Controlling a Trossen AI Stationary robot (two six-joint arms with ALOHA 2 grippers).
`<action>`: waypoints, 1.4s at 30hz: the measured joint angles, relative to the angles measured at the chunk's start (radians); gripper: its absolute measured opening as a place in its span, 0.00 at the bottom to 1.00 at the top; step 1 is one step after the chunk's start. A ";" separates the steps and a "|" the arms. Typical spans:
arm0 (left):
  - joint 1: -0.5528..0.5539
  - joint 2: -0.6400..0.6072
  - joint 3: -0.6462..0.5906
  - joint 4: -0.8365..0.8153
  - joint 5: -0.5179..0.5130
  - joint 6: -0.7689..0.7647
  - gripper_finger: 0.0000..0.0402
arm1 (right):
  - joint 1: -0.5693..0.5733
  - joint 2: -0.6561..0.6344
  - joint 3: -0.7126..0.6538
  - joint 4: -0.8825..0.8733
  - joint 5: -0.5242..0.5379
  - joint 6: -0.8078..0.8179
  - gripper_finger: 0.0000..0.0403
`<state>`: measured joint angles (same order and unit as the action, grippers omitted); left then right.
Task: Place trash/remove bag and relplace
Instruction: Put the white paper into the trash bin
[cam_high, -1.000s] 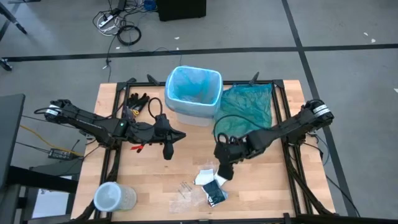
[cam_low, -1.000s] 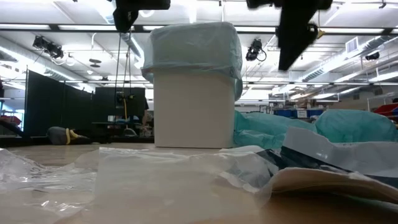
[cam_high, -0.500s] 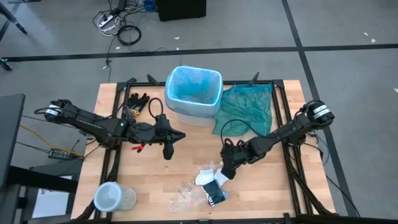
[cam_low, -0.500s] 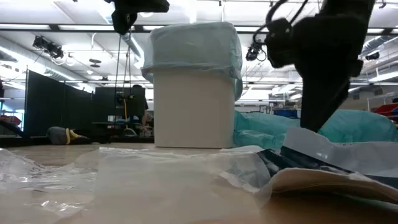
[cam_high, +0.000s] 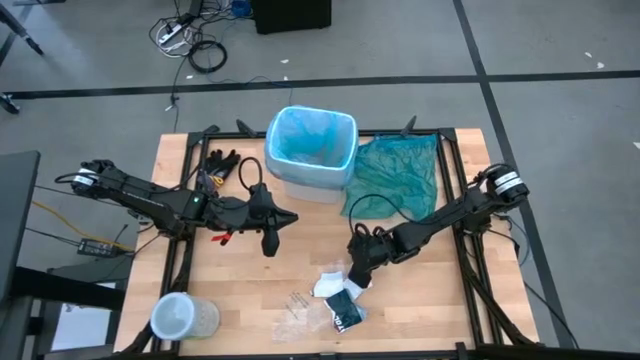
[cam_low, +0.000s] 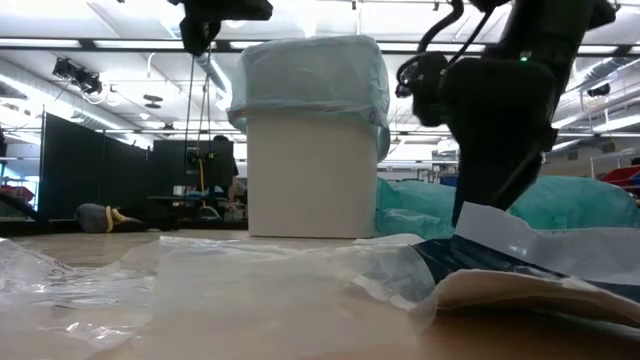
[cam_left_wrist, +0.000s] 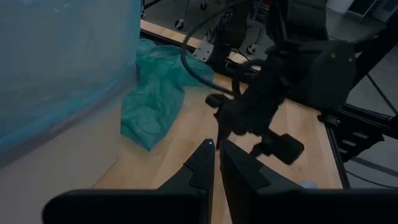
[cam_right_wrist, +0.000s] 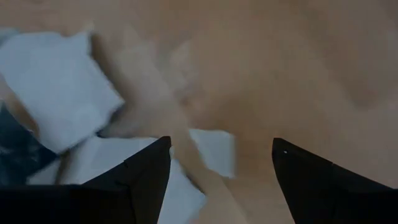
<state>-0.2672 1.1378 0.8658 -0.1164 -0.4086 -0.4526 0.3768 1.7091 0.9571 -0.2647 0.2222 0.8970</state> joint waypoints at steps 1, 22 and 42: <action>0.000 0.000 0.000 -0.004 0.000 0.000 0.09 | 0.000 0.016 0.000 0.026 -0.014 -0.001 0.66; 0.000 0.000 0.000 -0.010 -0.003 0.002 0.09 | -0.013 0.016 0.040 -0.236 -0.079 0.093 0.00; 0.000 0.000 0.000 -0.005 -0.107 0.004 0.09 | -0.170 -0.215 0.793 -0.624 0.167 -0.297 0.00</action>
<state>-0.2672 1.1381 0.8658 -0.1214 -0.5156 -0.4484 0.2066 1.4944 1.7497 -0.8886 0.3888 0.6001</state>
